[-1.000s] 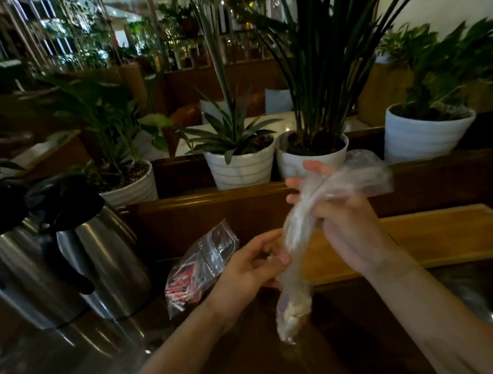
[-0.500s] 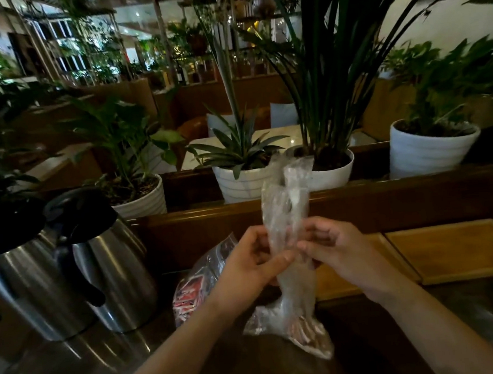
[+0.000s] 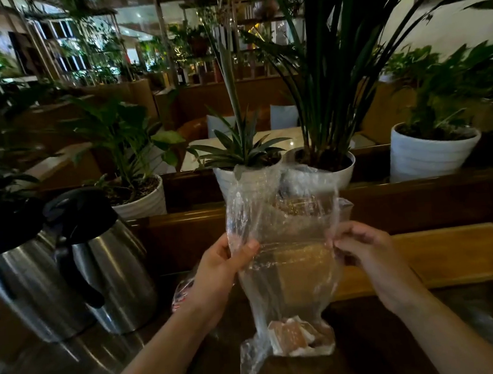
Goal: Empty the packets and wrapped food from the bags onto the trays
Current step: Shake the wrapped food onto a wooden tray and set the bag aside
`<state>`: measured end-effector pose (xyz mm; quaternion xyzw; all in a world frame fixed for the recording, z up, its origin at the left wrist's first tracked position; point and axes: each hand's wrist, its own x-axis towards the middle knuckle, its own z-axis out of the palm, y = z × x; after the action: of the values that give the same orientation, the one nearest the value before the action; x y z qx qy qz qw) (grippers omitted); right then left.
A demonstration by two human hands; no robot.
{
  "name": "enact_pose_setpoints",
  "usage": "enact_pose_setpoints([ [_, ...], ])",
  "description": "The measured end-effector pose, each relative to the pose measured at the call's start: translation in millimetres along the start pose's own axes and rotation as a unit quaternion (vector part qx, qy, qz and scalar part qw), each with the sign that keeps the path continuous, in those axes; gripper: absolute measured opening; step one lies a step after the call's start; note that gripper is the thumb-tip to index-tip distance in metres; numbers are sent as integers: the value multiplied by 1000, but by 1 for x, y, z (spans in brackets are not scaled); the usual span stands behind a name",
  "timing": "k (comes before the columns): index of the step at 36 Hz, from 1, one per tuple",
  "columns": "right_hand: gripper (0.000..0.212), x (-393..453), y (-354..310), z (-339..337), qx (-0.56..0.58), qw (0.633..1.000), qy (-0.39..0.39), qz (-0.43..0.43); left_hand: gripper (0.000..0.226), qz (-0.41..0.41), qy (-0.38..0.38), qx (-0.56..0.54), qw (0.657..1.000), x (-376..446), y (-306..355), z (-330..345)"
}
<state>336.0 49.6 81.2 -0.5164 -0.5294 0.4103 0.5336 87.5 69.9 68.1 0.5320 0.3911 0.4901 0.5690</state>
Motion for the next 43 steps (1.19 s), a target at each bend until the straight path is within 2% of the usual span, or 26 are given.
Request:
enact_pose_setpoints([
  [4,3,0,-3,3,-17,999,-50,-9,41,22,7,28,999,1,2,7],
  [7,7,4,-5,2,-36,998,-21,-53,45,38,10,25,999,3,6,8],
  [9,12,5,-8,-2,-30,997,-8,-69,47,36,17,-14,999,4,8,4],
  [11,18,6,-9,-8,-32,997,-3,-69,40,33,19,-65,997,5,10,-3],
  [14,7,6,-11,-14,-49,997,-18,-59,23,45,12,-120,992,4,12,-12],
  [15,10,6,-12,-16,-63,996,-18,-63,21,52,16,-125,991,4,12,-14],
  [17,19,7,-13,-22,-84,994,-25,-63,16,62,34,-114,991,4,12,-16],
  [20,21,6,-20,-29,-86,993,-59,-48,8,83,67,-93,990,4,13,-19],
  [24,30,3,-27,-32,-70,993,-72,-53,23,95,91,-42,990,4,12,-18],
  [30,23,1,-22,-35,-72,995,-30,-61,21,91,88,-41,991,4,10,-17],
  [33,19,-1,-20,-34,-67,995,0,-69,24,63,84,-46,993,5,6,-16],
  [37,13,-6,-19,-35,-68,992,33,-99,2,49,97,-23,994,8,-4,-14],
  [43,15,-6,-16,-41,-78,990,68,-99,10,72,81,11,994,7,-5,-10],
])
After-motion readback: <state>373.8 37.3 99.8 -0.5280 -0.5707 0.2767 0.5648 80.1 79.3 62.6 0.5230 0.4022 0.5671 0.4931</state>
